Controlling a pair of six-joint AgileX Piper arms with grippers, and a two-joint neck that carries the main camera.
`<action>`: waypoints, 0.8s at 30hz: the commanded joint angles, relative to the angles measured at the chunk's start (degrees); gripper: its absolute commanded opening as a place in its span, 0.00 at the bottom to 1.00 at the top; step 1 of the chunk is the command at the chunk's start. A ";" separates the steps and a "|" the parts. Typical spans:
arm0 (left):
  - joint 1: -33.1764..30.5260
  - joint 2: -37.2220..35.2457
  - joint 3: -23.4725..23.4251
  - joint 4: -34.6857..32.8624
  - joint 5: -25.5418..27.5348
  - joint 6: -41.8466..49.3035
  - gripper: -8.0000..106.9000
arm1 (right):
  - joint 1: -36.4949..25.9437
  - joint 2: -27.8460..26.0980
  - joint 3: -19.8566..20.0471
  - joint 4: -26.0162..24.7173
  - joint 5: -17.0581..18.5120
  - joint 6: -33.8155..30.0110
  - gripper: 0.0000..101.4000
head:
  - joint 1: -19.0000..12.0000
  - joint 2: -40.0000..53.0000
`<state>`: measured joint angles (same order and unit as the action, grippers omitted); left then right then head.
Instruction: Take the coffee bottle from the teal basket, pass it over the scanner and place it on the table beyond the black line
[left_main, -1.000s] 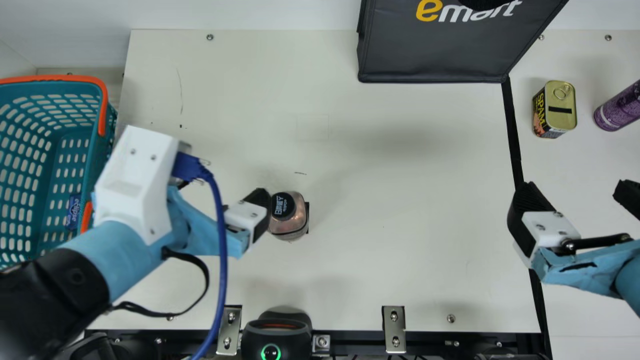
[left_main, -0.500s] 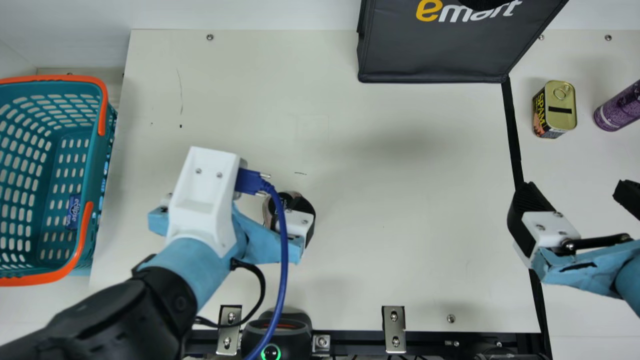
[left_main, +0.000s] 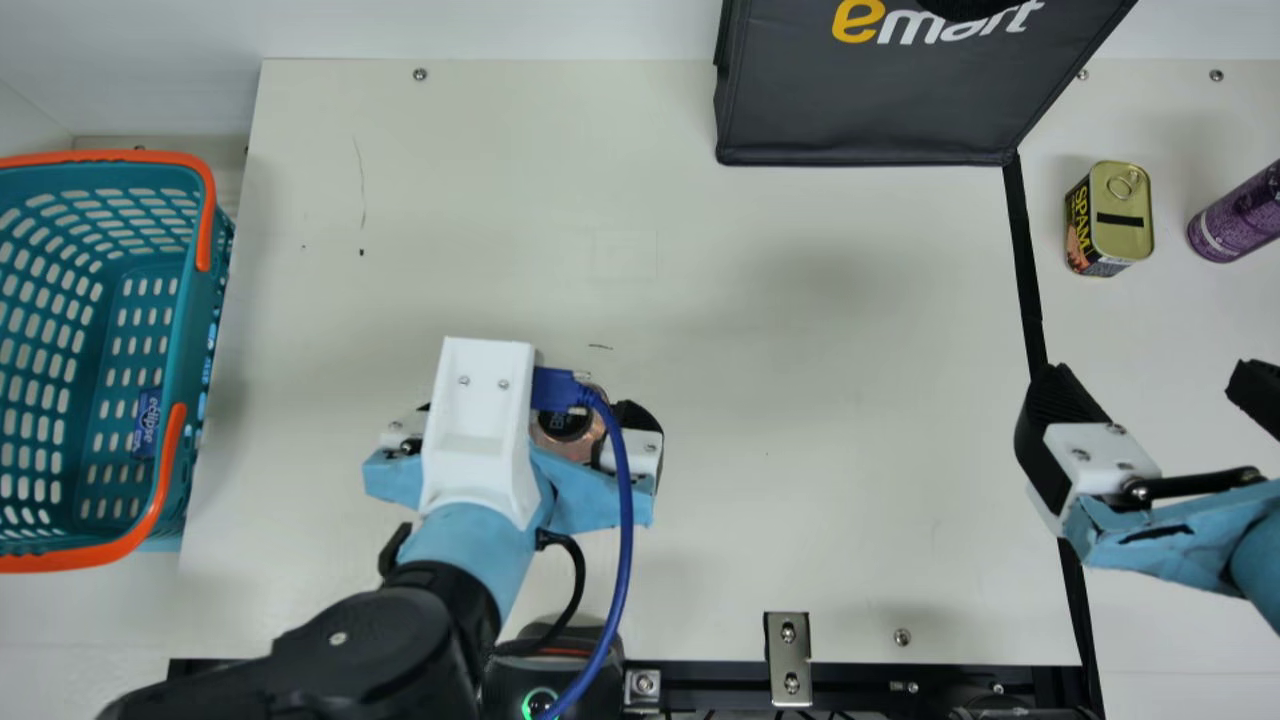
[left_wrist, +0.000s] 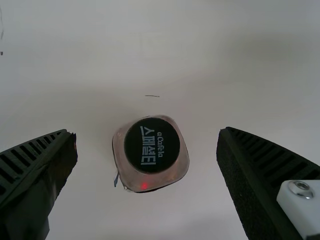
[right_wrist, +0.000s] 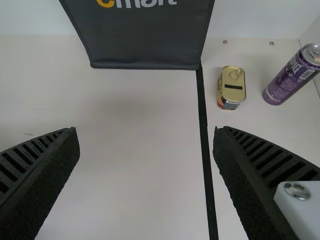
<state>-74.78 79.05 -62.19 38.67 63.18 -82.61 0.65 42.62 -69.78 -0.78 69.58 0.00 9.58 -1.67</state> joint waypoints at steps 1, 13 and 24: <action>-0.24 0.55 0.29 0.61 -0.17 -1.30 0.85 | 0.00 0.00 0.00 0.00 0.00 0.00 0.94 | -1.66 0.09; -0.84 3.30 1.46 3.78 -1.62 -5.98 0.85 | 0.00 0.00 0.00 0.00 0.00 0.00 0.94 | -1.66 0.09; -0.87 4.61 2.97 5.37 -2.86 -8.65 0.27 | 0.00 0.00 0.00 0.00 0.00 0.00 0.94 | -1.66 0.09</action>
<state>-75.62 83.62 -59.33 43.95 60.37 -91.10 0.65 42.62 -69.78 -0.78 69.58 0.00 9.58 -1.67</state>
